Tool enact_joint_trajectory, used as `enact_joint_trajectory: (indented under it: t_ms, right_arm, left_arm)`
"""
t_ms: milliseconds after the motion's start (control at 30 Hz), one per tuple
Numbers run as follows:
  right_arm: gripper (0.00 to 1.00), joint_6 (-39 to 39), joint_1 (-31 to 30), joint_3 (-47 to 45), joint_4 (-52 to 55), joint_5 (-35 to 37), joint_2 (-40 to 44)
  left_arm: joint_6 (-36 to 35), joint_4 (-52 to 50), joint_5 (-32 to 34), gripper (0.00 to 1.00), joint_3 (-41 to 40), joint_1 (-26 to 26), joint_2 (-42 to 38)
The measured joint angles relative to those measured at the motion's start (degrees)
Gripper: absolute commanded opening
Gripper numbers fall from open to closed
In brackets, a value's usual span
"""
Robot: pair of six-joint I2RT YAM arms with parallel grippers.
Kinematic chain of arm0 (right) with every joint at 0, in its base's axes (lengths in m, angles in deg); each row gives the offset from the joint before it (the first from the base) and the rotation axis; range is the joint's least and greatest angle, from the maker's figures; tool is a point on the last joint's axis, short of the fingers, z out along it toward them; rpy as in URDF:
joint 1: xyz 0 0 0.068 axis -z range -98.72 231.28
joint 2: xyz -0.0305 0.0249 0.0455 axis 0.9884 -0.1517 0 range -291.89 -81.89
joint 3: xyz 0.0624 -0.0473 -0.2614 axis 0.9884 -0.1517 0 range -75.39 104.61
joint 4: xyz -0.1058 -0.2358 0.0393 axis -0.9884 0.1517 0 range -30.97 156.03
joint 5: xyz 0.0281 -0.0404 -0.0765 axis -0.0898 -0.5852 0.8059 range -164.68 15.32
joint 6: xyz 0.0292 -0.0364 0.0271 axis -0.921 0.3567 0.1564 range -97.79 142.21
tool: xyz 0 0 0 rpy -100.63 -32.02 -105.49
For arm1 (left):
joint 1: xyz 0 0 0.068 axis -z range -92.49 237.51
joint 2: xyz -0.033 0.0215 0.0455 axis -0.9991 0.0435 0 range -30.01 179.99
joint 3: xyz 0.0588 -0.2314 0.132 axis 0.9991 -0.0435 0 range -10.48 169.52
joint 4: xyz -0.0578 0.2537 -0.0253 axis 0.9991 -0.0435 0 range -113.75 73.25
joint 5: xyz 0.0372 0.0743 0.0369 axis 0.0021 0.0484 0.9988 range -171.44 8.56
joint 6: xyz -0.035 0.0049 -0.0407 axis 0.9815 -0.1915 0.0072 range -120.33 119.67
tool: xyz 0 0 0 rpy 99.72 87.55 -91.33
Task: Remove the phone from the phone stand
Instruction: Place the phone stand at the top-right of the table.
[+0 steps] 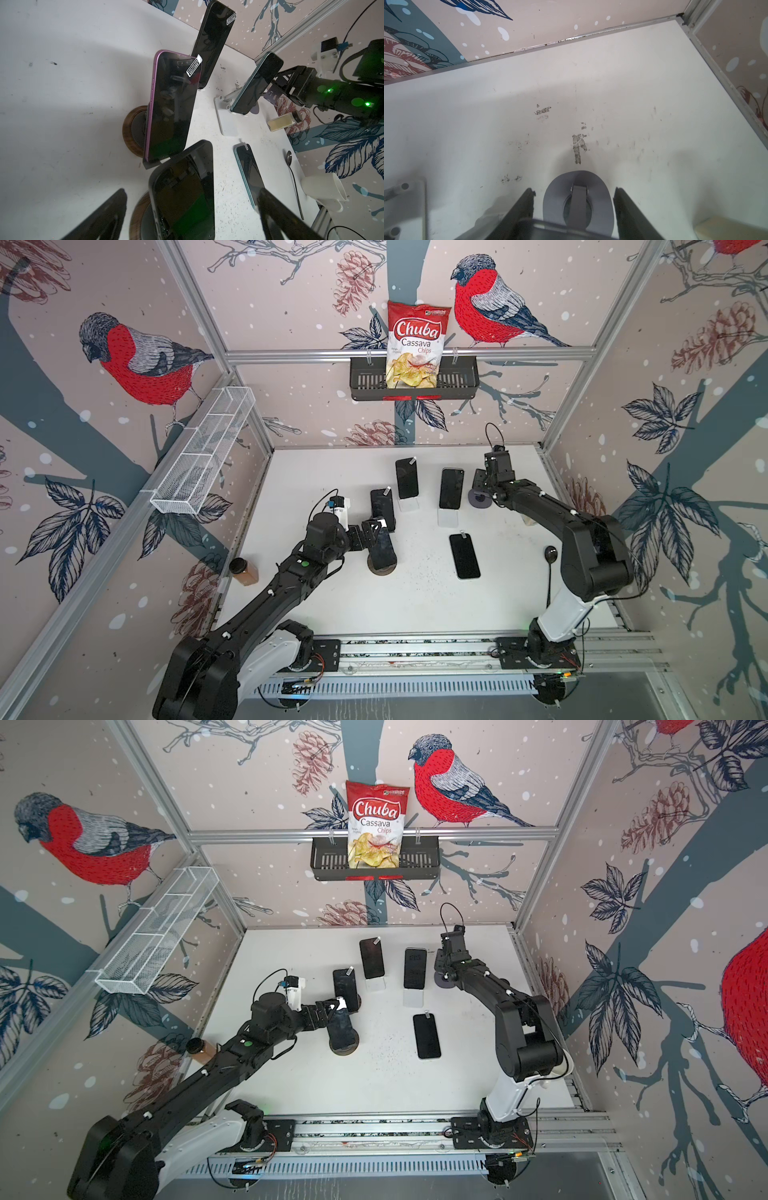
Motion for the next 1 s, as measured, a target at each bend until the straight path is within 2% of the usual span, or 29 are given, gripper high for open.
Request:
enact_joint_trajectory:
  t_ms: [267,667,1000]
  right_arm:
    - [0.57,2.86,0.44,3.85,-2.51,0.61,-5.77]
    - [0.61,3.72,0.48,1.55,-5.53,0.11,-7.19]
    - [0.70,3.15,0.68,1.03,-5.95,-0.13,-7.41]
  left_arm:
    - [-0.42,-1.40,0.83,0.97,0.90,0.00,-0.09]
    - [-0.61,-3.23,2.34,0.97,1.22,0.00,-2.10]
    - [-1.49,-4.87,3.61,0.97,1.88,0.00,-3.08]
